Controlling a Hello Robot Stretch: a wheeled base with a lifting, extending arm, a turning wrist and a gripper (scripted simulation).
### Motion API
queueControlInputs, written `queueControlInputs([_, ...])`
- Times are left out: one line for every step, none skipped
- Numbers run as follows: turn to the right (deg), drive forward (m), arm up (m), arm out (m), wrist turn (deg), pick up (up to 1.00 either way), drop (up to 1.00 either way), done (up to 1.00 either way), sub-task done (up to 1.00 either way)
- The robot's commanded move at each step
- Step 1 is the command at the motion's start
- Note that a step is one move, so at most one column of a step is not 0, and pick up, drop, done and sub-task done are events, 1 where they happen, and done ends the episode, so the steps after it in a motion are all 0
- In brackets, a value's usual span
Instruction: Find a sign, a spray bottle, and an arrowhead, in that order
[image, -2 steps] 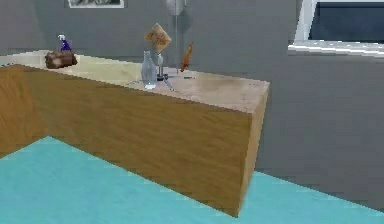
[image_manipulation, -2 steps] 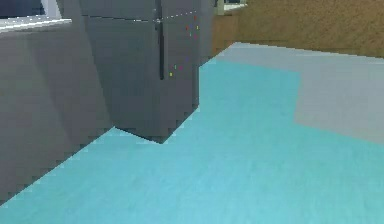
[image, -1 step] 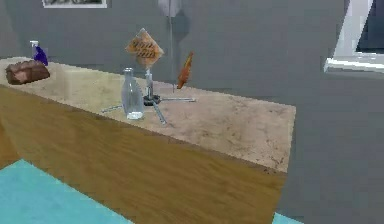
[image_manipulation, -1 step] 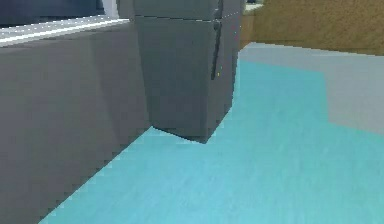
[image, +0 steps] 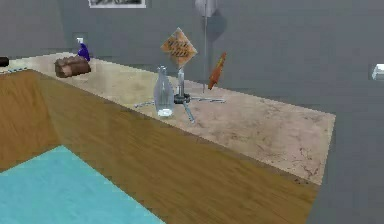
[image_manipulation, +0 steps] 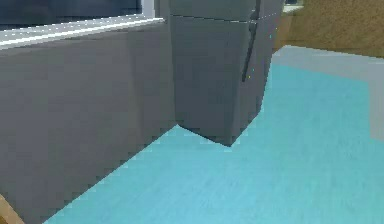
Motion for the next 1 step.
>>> queueControlInputs([0.0, 0.00, 0.00, 0.00, 0.0, 0.00, 0.00, 0.00, 1.00])
